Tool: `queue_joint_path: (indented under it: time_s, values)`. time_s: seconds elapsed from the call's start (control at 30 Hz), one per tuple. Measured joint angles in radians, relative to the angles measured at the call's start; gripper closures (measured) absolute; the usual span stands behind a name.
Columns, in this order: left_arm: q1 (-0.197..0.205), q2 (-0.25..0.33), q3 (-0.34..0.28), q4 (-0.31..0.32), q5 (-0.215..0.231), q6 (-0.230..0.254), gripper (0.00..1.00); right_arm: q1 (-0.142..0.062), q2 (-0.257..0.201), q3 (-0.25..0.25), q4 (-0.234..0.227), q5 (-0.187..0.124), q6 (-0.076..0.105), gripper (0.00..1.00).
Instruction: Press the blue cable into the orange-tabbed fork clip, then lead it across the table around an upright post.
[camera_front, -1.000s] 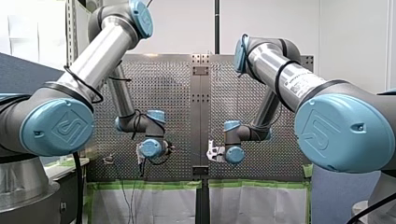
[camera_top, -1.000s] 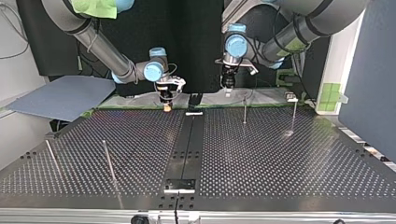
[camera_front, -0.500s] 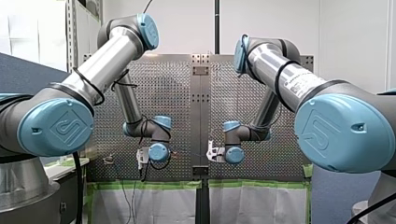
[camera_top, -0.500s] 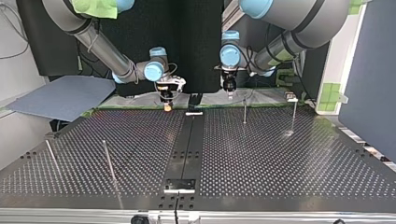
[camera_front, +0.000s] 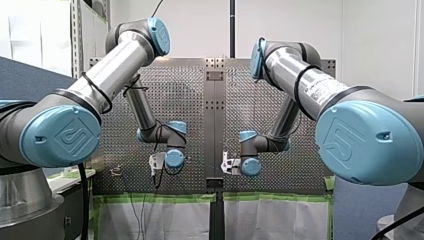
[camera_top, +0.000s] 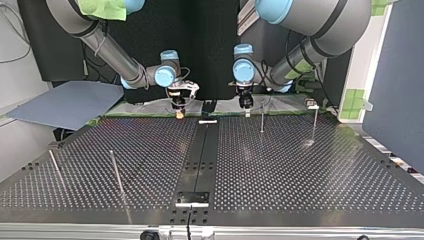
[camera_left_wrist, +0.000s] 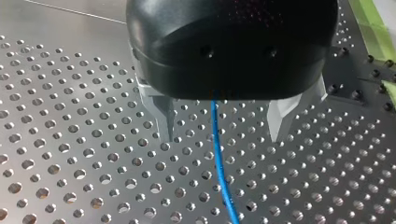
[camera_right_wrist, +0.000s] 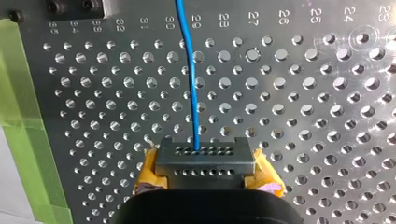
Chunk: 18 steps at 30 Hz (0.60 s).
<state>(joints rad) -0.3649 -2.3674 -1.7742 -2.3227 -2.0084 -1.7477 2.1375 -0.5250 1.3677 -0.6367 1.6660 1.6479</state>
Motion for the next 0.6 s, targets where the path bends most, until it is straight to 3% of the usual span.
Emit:
queue_joint_path:
  time_s: [0.6]
  values:
    - [0.031,-0.005,0.029,-0.008,0.004,0.091,0.00,0.000,0.002,0.000,0.001,0.000,-0.003,1.00]
